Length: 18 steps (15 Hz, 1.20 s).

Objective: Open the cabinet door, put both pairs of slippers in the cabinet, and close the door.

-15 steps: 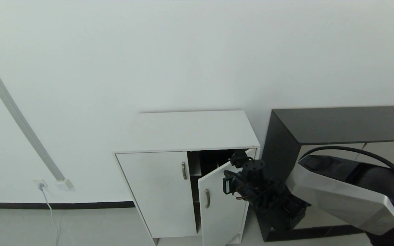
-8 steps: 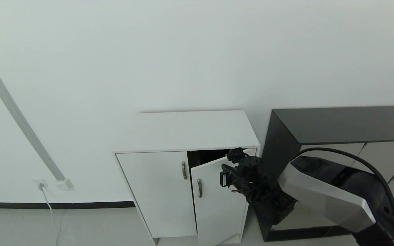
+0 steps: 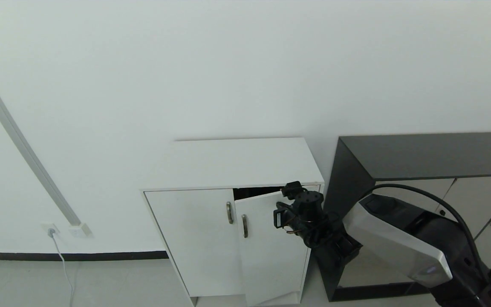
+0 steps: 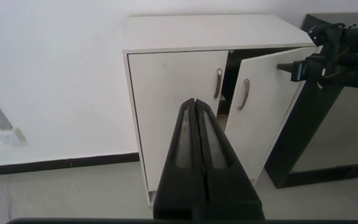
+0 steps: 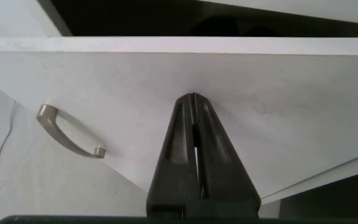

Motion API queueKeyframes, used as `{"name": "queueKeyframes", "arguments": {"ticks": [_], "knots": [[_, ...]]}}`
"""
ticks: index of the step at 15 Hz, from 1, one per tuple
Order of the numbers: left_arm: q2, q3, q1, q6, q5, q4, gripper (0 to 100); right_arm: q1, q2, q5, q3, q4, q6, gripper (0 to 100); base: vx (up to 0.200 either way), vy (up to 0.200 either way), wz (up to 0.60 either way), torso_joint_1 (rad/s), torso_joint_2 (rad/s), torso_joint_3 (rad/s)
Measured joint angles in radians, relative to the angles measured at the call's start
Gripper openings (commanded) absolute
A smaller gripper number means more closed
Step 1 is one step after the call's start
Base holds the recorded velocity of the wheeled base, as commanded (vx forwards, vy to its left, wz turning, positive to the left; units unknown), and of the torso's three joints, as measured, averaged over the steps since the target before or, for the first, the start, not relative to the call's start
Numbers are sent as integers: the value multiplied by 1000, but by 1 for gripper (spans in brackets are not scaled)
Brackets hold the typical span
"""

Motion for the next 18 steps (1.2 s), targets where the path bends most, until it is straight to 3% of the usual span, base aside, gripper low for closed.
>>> {"name": "queueKeyframes", "arguments": {"ticks": [18], "knots": [[0,0,1,0,0,0,0,-24,78,-3,-212,138,1,0,0,0,0,0,0,0]]}}
